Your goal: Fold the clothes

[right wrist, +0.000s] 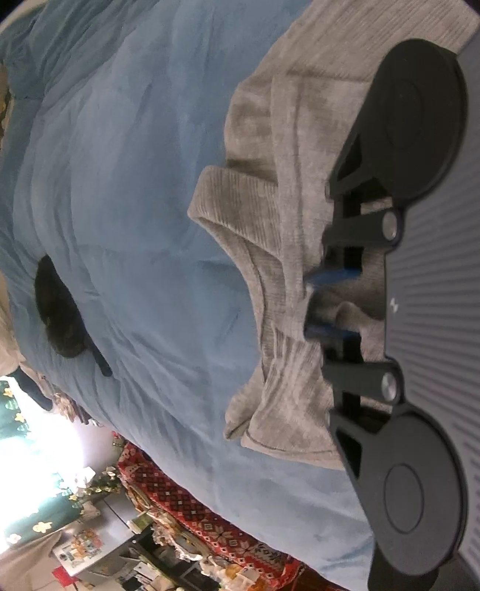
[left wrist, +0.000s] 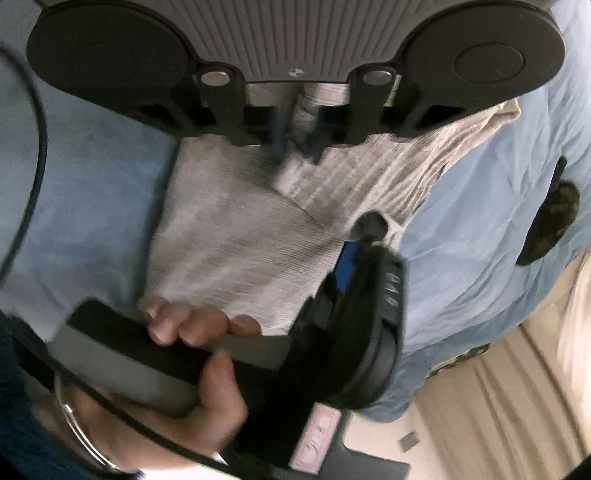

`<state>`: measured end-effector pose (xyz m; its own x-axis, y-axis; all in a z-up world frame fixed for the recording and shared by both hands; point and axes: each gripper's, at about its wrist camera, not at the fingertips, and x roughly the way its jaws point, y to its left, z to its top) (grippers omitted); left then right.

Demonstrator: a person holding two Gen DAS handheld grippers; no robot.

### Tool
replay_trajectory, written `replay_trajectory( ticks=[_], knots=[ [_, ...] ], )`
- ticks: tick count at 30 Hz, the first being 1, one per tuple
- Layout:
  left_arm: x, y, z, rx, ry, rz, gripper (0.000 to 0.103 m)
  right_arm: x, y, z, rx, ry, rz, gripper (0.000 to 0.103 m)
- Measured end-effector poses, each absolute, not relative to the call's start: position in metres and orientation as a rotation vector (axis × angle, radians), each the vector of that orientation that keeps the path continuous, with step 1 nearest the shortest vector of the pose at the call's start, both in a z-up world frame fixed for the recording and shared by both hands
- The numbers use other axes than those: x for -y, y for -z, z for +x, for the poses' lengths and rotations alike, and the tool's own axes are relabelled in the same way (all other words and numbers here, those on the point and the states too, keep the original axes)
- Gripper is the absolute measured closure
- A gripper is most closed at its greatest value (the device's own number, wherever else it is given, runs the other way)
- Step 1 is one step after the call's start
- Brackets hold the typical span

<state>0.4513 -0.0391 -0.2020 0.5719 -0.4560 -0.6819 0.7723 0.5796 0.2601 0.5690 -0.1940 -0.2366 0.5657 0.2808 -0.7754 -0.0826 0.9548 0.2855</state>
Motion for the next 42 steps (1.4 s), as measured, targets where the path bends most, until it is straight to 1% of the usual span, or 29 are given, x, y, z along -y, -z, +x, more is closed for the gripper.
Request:
replay_trajectory(
  ticks=[5, 10, 15, 16, 17, 18, 20, 21, 23, 26, 28, 32, 37, 38, 39, 42],
  knots=[
    [0.027, 0.182, 0.447, -0.599, 0.749, 0.437, 0.094, 0.200, 0.221, 0.564, -0.913, -0.190, 0.266, 0.100],
    [0.022, 0.164, 0.435, -0.592, 0.741, 0.374, 0.094, 0.204, 0.195, 0.556, -0.880, -0.191, 0.288, 0.100],
    [0.023, 0.176, 0.435, -0.636, 0.746, 0.342, 0.094, 0.204, 0.212, 0.557, -0.931, -0.153, 0.290, 0.100],
    [0.024, 0.181, 0.436, -0.649, 0.741, 0.345, 0.092, 0.204, 0.218, 0.557, -0.935, -0.144, 0.293, 0.099],
    [0.026, 0.187, 0.437, -0.671, 0.732, 0.353, 0.087, 0.204, 0.224, 0.557, -0.940, -0.135, 0.294, 0.099],
    [0.028, 0.192, 0.439, -0.687, 0.722, 0.364, 0.086, 0.204, 0.230, 0.557, -0.946, -0.130, 0.299, 0.099],
    [0.028, 0.193, 0.439, -0.694, 0.711, 0.360, 0.081, 0.205, 0.236, 0.559, -0.944, -0.126, 0.311, 0.097],
    [0.026, 0.192, 0.439, -0.694, 0.706, 0.341, 0.079, 0.205, 0.235, 0.558, -0.937, -0.123, 0.309, 0.094],
    [0.018, 0.186, 0.438, -0.693, 0.692, 0.273, 0.069, 0.206, 0.234, 0.557, -0.919, -0.119, 0.302, 0.092],
    [0.004, 0.180, 0.434, -0.702, 0.657, 0.222, 0.068, 0.209, 0.228, 0.548, -0.914, -0.115, 0.274, 0.090],
    [-0.005, 0.177, 0.429, -0.716, 0.626, 0.213, 0.068, 0.210, 0.221, 0.540, -0.916, -0.114, 0.257, 0.086],
    [-0.024, 0.179, 0.421, -0.744, 0.579, 0.192, 0.067, 0.208, 0.211, 0.507, -0.936, -0.162, 0.263, 0.086],
    [-0.043, 0.191, 0.417, -0.802, 0.506, 0.151, 0.067, 0.197, 0.218, 0.468, -1.017, -0.182, 0.369, 0.082],
    [-0.046, 0.193, 0.418, -0.811, 0.486, 0.144, 0.067, 0.189, 0.218, 0.463, -1.010, -0.186, 0.319, 0.080],
    [-0.050, 0.196, 0.418, -0.826, 0.472, 0.133, 0.067, 0.180, 0.217, 0.458, -1.000, -0.194, 0.254, 0.073],
    [-0.062, 0.202, 0.423, -0.876, 0.437, 0.062, 0.065, 0.158, 0.220, 0.454, -0.993, -0.232, 0.107, 0.072]
  ],
)
